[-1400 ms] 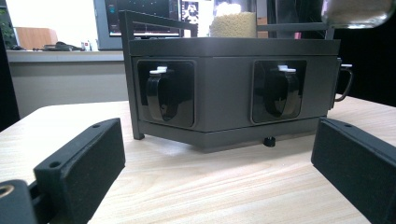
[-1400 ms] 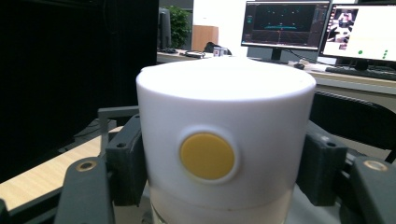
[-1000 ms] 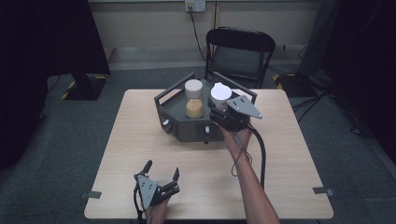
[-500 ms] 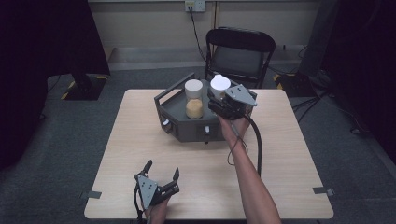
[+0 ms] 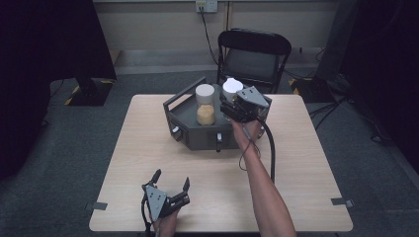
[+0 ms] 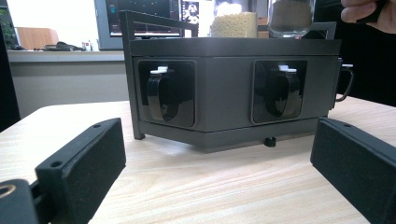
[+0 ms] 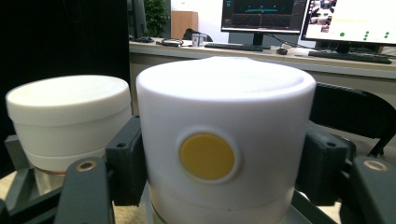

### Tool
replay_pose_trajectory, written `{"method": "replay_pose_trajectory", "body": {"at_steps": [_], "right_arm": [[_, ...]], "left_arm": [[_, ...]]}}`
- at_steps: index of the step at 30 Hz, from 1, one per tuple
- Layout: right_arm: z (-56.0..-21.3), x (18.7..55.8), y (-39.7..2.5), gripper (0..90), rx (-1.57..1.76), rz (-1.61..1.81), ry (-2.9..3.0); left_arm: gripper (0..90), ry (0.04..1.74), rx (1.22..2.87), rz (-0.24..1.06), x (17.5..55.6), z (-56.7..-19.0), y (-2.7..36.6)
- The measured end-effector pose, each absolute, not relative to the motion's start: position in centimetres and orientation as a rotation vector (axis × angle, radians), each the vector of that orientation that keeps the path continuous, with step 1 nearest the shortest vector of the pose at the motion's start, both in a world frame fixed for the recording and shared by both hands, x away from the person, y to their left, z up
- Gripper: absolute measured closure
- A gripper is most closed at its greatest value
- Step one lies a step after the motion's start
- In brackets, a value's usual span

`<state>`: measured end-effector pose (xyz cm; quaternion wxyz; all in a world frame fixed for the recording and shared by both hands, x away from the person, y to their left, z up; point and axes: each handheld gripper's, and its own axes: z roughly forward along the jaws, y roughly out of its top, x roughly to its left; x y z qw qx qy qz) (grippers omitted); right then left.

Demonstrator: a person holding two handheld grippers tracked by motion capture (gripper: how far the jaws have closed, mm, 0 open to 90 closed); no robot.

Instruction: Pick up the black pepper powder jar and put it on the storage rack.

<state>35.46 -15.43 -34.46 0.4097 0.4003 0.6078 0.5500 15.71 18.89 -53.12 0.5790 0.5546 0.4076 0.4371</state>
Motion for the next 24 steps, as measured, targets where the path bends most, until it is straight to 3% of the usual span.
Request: {"method": "replay_pose_trajectory", "body": {"at_steps": [24], "right_arm": [[-35.8,36.0,-15.2,30.4,1.056,1.394,1.559]], "left_arm": [[2.6,0.953,1.297,1.022,15.7,-53.1,18.9]]}}
